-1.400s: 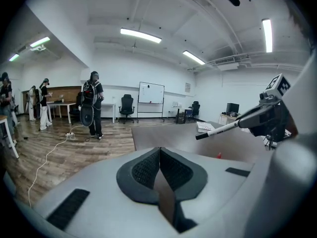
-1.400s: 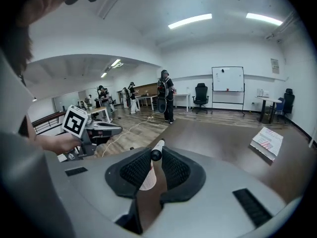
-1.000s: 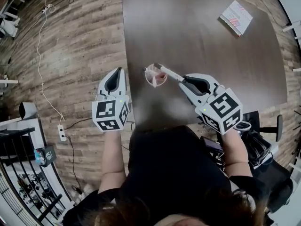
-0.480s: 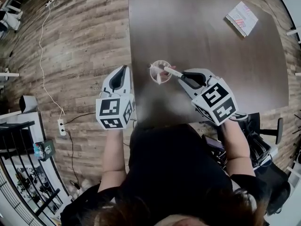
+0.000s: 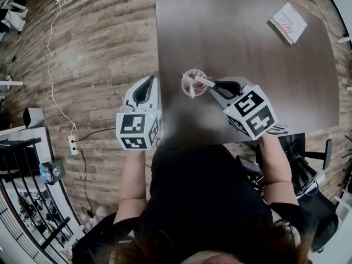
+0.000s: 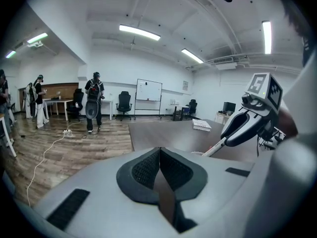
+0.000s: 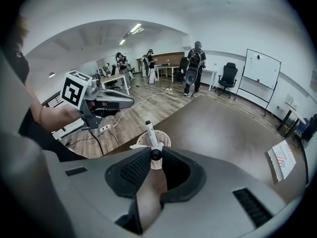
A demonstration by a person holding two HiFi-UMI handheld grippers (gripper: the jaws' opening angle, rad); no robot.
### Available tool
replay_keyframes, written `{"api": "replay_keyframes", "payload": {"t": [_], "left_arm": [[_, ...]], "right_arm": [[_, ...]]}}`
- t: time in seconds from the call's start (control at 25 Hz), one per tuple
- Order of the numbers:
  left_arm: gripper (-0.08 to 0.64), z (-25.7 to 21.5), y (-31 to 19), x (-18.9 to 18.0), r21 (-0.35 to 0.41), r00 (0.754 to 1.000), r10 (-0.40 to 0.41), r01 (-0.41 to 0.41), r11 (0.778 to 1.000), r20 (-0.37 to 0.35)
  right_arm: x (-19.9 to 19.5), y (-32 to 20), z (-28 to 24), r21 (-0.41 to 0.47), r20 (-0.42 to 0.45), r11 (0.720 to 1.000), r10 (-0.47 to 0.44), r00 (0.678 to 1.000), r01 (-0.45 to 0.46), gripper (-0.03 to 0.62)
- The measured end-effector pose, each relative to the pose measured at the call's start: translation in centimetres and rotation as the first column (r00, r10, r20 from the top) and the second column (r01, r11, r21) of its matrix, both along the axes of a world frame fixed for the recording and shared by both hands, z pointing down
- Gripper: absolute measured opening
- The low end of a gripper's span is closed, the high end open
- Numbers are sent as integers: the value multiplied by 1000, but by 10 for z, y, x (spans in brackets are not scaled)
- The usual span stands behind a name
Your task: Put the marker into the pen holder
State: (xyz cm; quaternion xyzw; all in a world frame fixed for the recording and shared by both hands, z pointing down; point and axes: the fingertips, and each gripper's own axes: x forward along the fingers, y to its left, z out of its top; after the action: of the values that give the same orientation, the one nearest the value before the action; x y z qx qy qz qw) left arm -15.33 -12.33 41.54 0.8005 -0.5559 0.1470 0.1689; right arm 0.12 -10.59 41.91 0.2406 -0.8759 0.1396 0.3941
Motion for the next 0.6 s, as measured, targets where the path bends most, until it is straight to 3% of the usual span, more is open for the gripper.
{"api": "replay_keyframes", "payload": {"t": [0.6], "left_arm": [[28, 1, -5, 3, -14, 999, 42, -42, 999, 0]], "right_arm": [[-18, -18, 10, 77, 50, 994, 69, 996, -73, 87]]}}
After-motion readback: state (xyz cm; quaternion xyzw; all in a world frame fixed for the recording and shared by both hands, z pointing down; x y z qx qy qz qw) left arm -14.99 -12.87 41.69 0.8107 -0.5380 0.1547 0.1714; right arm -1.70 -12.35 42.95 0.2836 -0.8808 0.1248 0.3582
